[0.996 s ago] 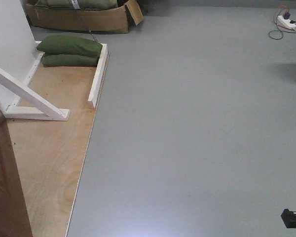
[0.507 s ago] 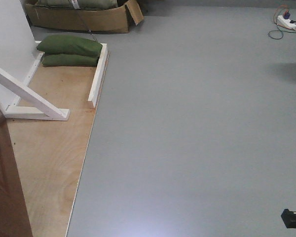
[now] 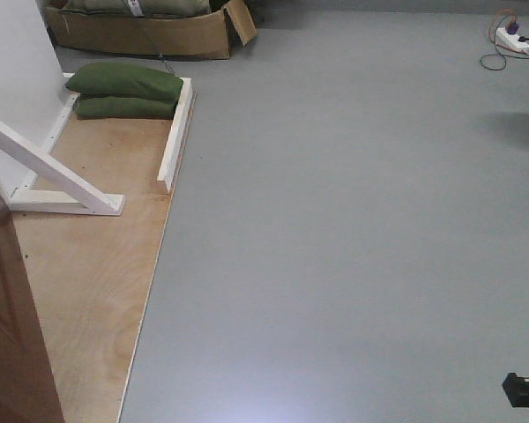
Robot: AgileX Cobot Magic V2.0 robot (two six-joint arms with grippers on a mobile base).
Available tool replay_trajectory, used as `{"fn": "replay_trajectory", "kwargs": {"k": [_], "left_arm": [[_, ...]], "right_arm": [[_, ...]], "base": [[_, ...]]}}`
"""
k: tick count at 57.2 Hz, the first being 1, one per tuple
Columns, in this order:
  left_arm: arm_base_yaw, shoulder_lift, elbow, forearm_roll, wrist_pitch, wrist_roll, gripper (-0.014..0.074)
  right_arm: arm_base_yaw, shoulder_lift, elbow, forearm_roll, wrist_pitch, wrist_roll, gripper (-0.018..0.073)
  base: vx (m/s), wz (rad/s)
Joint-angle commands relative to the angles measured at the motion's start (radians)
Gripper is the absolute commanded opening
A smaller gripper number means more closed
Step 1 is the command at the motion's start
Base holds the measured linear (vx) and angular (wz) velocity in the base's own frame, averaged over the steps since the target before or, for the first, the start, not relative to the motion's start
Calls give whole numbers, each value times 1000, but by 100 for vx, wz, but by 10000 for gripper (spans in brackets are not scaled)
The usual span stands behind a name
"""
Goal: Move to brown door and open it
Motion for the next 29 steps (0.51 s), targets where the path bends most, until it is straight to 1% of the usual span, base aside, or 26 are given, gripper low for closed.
{"fn": "replay_trajectory", "kwargs": {"k": [1,6,13,18,22,29], "left_arm": [[-7,-23,-36,51,145,-2,-3],[-7,-41,-36,51,159,-2,-3],[-7,-64,-36,55,118,-2,-3],[-7,-82,-36,87,89,5,-3],[-7,-88,-36,138,73,39,-3],[-7,-87,-36,208,47,154,-3]], "right_arm": [[-3,-14,5,-7,-80,-6,0],[-3,-14,5,-7,-80,-6,0],[-3,-14,5,-7,-80,-6,0],[-3,-14,5,-7,-80,-6,0],[-3,-14,5,-7,-80,-6,0],[-3,-14,5,-7,-80,-6,0]], "base": [[0,0],[0,0],[0,0],[0,0],[0,0],[0,0]]}}
